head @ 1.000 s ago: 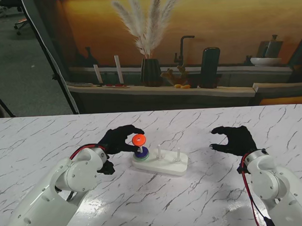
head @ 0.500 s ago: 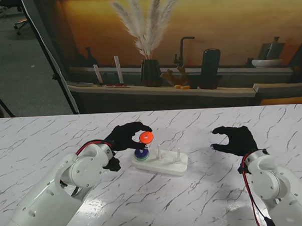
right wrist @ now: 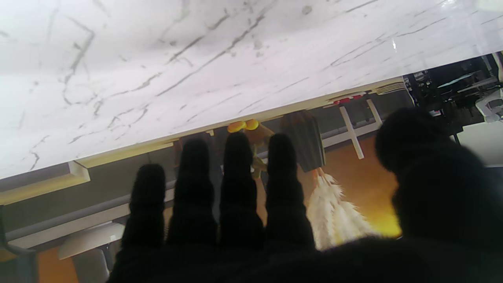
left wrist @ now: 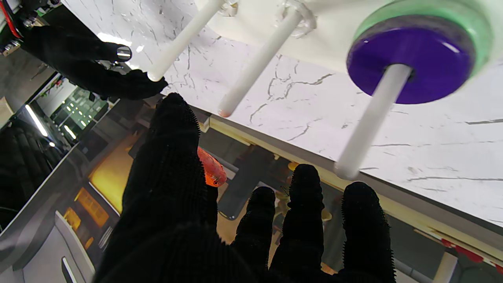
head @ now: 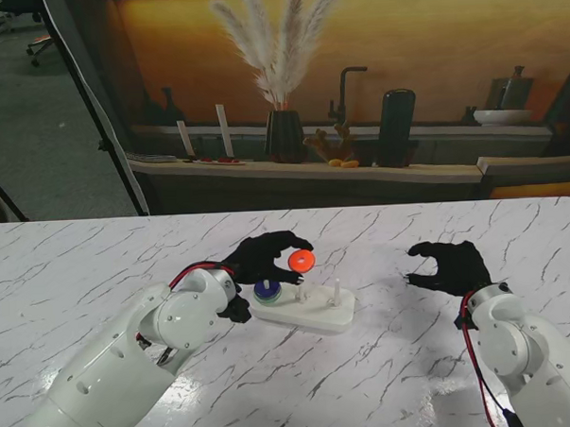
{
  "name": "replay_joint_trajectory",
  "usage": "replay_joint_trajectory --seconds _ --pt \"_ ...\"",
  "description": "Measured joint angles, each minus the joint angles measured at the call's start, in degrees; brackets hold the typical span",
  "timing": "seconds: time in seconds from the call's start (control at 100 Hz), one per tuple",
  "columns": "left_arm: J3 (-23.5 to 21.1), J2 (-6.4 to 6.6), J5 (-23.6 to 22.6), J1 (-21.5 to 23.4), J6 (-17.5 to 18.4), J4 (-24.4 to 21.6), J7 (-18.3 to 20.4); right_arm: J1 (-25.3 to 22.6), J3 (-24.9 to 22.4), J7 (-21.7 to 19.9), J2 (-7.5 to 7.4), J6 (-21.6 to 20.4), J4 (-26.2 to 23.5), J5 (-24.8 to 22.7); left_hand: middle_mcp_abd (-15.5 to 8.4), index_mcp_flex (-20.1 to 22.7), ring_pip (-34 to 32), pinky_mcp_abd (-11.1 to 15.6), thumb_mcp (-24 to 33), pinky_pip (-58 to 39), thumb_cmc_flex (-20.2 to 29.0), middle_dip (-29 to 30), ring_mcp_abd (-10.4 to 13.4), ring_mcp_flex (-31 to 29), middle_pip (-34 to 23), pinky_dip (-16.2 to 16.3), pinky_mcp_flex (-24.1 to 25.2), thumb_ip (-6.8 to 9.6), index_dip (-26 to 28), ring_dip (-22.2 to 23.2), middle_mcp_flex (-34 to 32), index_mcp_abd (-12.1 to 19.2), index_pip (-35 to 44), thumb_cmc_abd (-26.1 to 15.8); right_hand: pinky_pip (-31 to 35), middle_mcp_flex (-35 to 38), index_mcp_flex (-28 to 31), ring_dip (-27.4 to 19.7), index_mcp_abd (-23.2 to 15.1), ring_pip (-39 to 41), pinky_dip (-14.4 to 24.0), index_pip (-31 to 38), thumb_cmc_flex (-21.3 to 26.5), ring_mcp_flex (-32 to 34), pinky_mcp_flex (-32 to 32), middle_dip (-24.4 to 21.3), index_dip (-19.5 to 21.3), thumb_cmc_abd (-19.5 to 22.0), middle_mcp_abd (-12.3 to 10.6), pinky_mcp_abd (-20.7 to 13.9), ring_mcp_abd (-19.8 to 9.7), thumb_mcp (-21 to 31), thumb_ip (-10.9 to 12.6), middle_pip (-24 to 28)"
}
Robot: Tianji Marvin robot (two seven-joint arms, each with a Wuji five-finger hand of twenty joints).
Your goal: Move the three rings of the Hanoi Tower from the left rod to the right rod
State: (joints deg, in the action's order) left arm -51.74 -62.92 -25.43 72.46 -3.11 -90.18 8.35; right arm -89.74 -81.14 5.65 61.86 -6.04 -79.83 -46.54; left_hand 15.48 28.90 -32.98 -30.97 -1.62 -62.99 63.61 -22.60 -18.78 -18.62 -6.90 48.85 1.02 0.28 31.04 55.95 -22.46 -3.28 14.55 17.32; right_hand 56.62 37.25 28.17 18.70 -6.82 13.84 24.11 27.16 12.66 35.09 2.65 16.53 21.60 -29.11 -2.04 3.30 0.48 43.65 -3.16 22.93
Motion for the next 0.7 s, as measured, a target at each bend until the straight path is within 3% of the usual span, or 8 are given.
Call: replay_joint_trajectory --seconds 0.25,0.4,0.7 --pt "3.7 -0.79 1.3 -3.0 0.9 2.2 -0.3 0.1 -0.2 0.0 -0.05 0.0 0.2 -0.2 0.0 0.0 0.0 0.0 0.0 0.0 0.0 0.0 0.0 0.0 0.0 0.0 0.0 0.0 0.0 0.0 0.0 0.0 0.0 0.0 0.0 0.0 0.0 0.0 0.0 0.0 0.0 0.0 0.0 0.0 0.1 0.0 0.0 0.0 0.0 0.0 0.0 0.0 0.0 0.0" --pt "6.0 -0.78 0.9 -5.7 4.1 4.4 1.9 0.1 -0.3 0.1 -0.06 -0.1 0.3 -0.3 0.2 0.0 0.0 0.0 0.0 0.0 0.0 0.0 0.0 0.0 0.0 0.0 0.0 0.0 0.0 0.0 0.0 0.0 0.0 0.0 0.0 0.0 0.0 0.0 0.0 0.0 0.0 0.0 0.0 0.0 0.1 0.0 0.0 0.0 0.0 0.0 0.0 0.0 0.0 0.0" --pt "7.9 -0.87 0.7 -7.6 4.2 4.9 1.6 0.1 -0.5 0.0 -0.07 0.0 0.4 -0.2 0.2 0.0 0.2 0.0 0.0 0.0 0.0 0.0 0.0 0.0 0.0 0.0 0.0 0.0 0.0 0.0 0.0 0.0 0.0 0.0 0.0 0.0 0.0 0.0 0.0 0.0 0.0 0.0 0.0 0.0 0.1 0.0 0.0 0.0 0.0 0.0 0.0 0.0 0.0 0.0"
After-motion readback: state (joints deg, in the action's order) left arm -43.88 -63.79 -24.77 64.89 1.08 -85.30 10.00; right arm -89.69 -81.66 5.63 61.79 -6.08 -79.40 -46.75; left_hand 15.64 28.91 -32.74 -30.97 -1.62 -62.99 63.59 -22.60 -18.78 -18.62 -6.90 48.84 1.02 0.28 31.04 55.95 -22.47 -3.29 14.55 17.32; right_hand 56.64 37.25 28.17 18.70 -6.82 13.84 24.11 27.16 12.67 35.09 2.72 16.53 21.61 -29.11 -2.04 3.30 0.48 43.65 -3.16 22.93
